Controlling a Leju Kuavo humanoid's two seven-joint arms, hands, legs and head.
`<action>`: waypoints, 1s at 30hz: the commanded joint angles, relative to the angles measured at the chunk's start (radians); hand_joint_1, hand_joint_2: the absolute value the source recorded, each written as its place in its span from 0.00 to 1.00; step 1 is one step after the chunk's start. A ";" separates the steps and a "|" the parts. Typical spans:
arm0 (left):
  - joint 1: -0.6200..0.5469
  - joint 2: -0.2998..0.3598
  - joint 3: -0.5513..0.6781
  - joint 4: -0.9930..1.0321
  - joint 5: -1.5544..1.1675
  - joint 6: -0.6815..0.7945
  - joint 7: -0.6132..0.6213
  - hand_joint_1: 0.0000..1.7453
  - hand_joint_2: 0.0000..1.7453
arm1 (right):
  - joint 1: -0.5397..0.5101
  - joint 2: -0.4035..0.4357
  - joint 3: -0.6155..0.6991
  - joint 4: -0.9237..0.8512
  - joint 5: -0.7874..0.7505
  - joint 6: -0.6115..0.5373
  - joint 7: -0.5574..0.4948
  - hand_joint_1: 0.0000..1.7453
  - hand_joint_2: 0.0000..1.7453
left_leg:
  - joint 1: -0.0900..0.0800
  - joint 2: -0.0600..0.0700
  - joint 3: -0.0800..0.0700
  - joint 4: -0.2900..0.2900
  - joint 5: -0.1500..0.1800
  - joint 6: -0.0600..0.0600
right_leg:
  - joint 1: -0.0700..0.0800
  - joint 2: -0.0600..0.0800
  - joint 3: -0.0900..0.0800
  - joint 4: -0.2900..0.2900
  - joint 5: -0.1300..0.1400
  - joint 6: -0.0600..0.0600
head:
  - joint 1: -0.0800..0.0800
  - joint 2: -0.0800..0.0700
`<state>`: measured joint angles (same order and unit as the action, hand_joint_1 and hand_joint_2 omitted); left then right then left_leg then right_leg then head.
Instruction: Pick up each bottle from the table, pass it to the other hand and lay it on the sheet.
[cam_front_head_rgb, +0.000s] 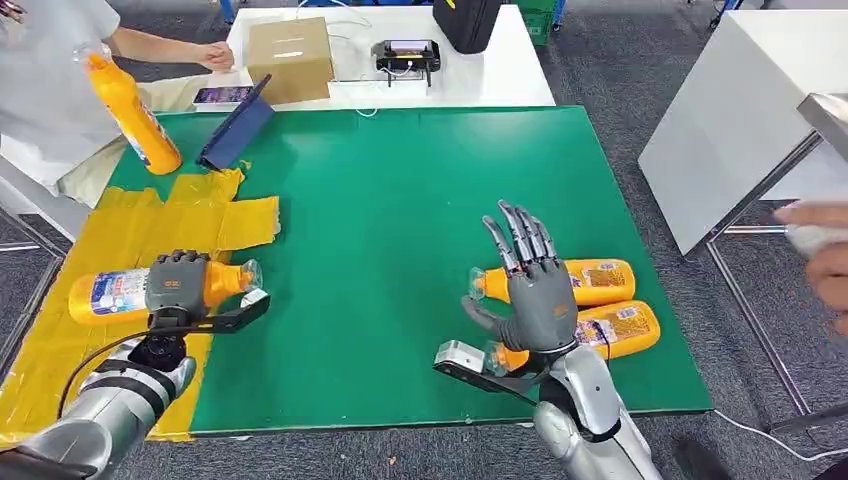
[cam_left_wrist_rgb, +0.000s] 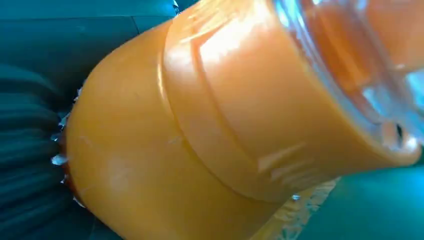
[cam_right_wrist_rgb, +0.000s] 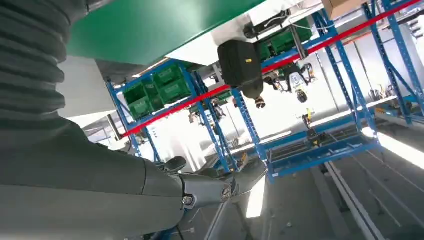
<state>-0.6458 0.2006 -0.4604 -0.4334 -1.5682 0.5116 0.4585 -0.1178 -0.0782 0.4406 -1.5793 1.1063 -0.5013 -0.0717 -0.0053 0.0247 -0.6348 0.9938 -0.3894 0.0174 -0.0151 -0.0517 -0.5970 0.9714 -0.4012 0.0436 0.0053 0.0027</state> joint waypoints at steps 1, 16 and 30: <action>-0.029 0.012 -0.027 0.125 -0.001 -0.001 0.035 1.00 1.00 | -0.015 -0.027 -0.005 0.070 -0.005 0.024 0.019 0.00 1.00 | 0.002 0.000 0.005 0.000 -0.002 -0.002 | 0.001 0.006 0.006 -0.001 -0.001 -0.002 | 0.000 0.000; 0.102 -0.125 0.405 -0.044 0.522 0.180 -0.689 0.00 1.00 | -0.047 -0.110 -0.096 0.147 0.013 0.146 0.108 0.00 1.00 | 0.001 -0.005 0.005 0.001 -0.002 0.000 | -0.001 0.002 0.007 -0.001 -0.002 0.000 | 0.001 0.000; 0.221 -0.200 0.444 -0.386 0.780 0.056 -0.892 0.00 1.00 | -0.094 -0.135 -0.116 0.223 0.043 0.246 0.155 0.00 1.00 | 0.001 -0.005 0.005 0.001 -0.003 0.000 | 0.000 0.003 0.007 -0.001 -0.002 0.000 | 0.000 0.000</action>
<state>-0.5257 0.1015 -0.0896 -0.4963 -1.0326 0.6950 -0.2488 -0.1234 -0.1820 0.3544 -1.4969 1.1258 -0.3578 0.0382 -0.0055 0.0220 -0.6343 0.9939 -0.3891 0.0177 -0.0155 -0.0531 -0.5961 0.9714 -0.4009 0.0444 0.0053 0.0027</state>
